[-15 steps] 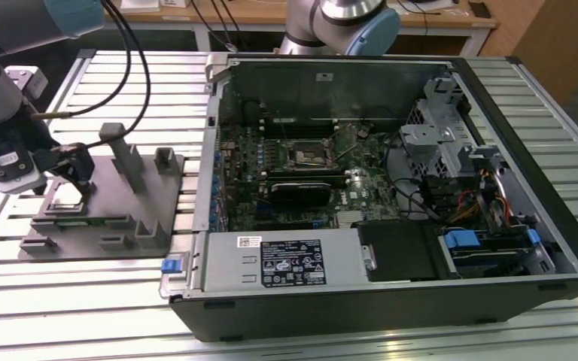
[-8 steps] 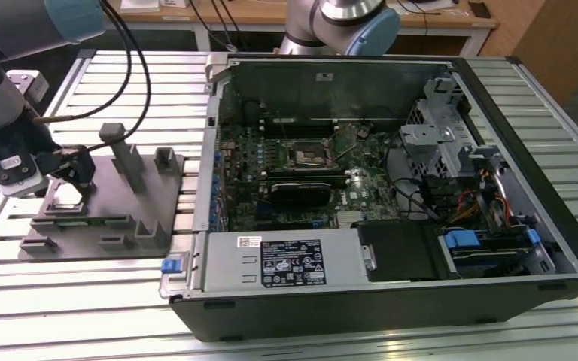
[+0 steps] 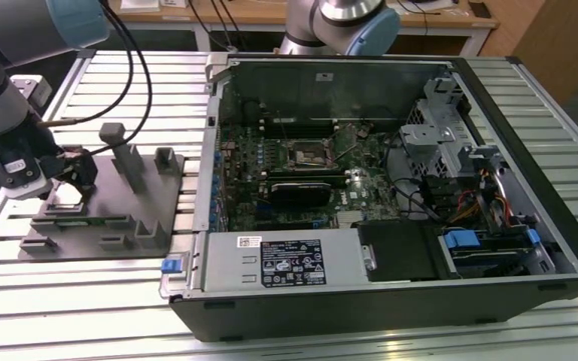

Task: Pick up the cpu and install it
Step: 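Pick up the cpu and move it towards the insertion slot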

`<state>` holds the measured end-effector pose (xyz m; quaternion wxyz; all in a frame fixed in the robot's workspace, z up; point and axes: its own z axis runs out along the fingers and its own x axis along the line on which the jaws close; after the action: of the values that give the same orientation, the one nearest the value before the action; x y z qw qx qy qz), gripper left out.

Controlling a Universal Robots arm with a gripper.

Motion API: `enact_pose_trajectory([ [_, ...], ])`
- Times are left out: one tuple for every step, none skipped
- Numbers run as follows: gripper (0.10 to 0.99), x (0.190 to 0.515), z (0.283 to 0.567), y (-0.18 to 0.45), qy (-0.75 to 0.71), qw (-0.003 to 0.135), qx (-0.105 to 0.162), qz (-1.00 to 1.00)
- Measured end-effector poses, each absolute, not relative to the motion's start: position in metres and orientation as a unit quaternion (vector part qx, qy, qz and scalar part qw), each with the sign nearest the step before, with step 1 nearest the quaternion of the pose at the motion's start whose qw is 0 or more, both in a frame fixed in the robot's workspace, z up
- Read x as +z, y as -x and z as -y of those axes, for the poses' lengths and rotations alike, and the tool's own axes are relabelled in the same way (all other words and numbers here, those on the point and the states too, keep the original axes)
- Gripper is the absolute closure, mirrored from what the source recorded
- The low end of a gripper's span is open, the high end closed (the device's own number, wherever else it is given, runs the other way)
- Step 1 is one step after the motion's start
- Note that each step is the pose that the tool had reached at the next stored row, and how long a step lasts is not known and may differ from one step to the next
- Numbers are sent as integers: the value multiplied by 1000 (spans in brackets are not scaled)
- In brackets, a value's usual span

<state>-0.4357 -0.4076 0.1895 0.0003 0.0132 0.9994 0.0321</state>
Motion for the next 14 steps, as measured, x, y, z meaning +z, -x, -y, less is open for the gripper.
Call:
enact_pose_trajectory([
  [369,189,407,436,-13,0,32,-999],
  [369,188,407,436,-13,0,32,-999],
  [369,188,407,436,-13,0,32,-999],
  [369,187,407,437,-13,0,32,-999],
  [369,187,407,437,-13,0,32,-999],
  [369,186,407,437,-13,0,32,-999],
  [369,185,406,437,-13,0,32,-999],
  [380,185,406,437,-13,0,32,-999],
  [380,185,406,437,-13,0,32,-999],
  [447,185,406,437,-12,0,32,-999],
  [447,185,406,437,-11,0,32,-999],
  [514,184,406,437,-11,0,32,-999],
  [514,184,406,437,-10,0,33,-999],
  [514,184,406,437,-10,0,33,-999],
])
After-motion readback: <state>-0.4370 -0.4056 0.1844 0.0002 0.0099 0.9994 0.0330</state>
